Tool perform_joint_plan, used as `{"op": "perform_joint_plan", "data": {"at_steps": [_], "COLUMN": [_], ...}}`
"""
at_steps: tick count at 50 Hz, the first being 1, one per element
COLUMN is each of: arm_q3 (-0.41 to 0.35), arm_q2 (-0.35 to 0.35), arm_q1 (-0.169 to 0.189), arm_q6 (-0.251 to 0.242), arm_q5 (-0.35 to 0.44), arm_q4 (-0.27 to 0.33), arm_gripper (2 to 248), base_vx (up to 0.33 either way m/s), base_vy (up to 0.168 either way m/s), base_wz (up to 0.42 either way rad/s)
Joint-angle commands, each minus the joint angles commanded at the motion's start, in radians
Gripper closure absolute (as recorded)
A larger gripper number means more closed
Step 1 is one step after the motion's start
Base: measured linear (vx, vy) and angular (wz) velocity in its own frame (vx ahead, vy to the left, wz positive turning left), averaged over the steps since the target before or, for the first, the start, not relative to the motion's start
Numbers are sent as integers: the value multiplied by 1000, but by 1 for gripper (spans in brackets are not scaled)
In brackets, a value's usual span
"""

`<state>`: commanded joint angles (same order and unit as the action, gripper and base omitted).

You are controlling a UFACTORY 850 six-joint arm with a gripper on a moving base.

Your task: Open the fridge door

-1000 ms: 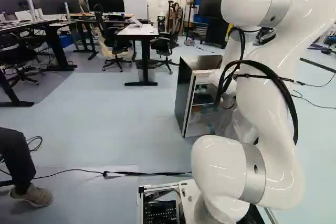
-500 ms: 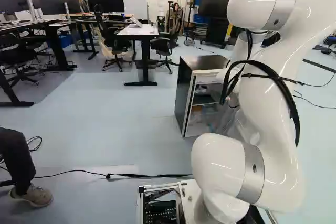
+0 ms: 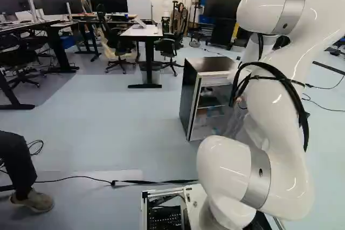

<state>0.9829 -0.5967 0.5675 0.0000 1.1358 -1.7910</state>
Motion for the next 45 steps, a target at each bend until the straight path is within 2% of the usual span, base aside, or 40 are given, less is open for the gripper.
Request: {"op": "perform_joint_plan", "data": {"at_steps": [24, 34, 45], "arm_q3": [69, 57, 0], "arm_q2": [-38, -31, 0], "arm_q1": [43, 38, 15], "arm_q6": [0, 0, 0], "arm_q5": [0, 0, 0], "arm_q4": [0, 0, 19], "arm_gripper": [3, 3, 3], "base_vx": [0, 0, 0], "base_vy": [0, 0, 0], "base_wz": [0, 0, 0]}}
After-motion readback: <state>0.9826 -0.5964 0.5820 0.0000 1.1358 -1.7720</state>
